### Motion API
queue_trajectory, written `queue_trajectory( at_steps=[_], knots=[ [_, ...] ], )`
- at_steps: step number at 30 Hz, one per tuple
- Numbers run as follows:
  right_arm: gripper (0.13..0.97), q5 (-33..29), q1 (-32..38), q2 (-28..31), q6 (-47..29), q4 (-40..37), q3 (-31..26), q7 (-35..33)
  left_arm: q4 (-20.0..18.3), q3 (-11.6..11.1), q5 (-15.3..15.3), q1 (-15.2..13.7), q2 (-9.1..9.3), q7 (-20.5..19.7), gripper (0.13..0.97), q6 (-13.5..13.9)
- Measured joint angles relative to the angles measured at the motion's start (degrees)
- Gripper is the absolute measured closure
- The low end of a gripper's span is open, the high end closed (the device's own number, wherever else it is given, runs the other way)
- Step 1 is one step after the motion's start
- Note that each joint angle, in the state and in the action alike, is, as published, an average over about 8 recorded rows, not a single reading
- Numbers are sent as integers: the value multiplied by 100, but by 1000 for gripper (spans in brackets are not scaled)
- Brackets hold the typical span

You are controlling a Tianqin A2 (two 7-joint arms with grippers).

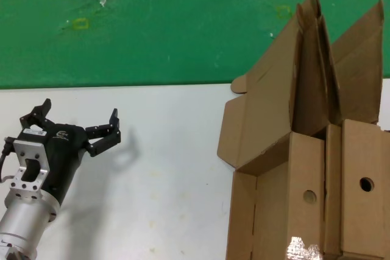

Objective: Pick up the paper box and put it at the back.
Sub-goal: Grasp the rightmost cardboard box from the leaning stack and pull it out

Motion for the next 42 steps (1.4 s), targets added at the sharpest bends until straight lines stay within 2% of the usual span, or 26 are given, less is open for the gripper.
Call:
queue_trajectory(
  at_steps=[4, 8, 13, 18, 21, 25, 30, 33, 36, 42],
  knots=[
    [129, 0, 0, 0, 0, 0, 0, 0, -16, -12, -4, 18, 7, -2, 132, 1],
    [129, 0, 0, 0, 0, 0, 0, 0, -212, -159, -84, 257, 81, -52, 132, 21],
    [129, 0, 0, 0, 0, 0, 0, 0, -626, -511, -270, 761, 257, -105, 132, 167],
    [129, 0, 0, 0, 0, 0, 0, 0, -838, -996, -475, 1144, 568, 235, 132, 611],
    [129, 0, 0, 0, 0, 0, 0, 0, -805, -1335, -668, 1328, 819, 683, 132, 1074],
    [129, 0, 0, 0, 0, 0, 0, 0, -586, -1712, -964, 1560, 1110, 1469, 132, 1853],
    [129, 0, 0, 0, 0, 0, 0, 0, -133, -1980, -1318, 1809, 1290, 2531, 132, 2944],
    [129, 0, 0, 0, 0, 0, 0, 0, 105, -2029, -1527, 1948, 1293, 3033, 132, 3586],
    [129, 0, 0, 0, 0, 0, 0, 0, 217, -2012, -1723, 2116, 1224, 3361, 132, 4185],
    [129, 0, 0, 0, 0, 0, 0, 0, 290, -1904, -2082, 2452, 890, 3717, 132, 5326]
  ],
)
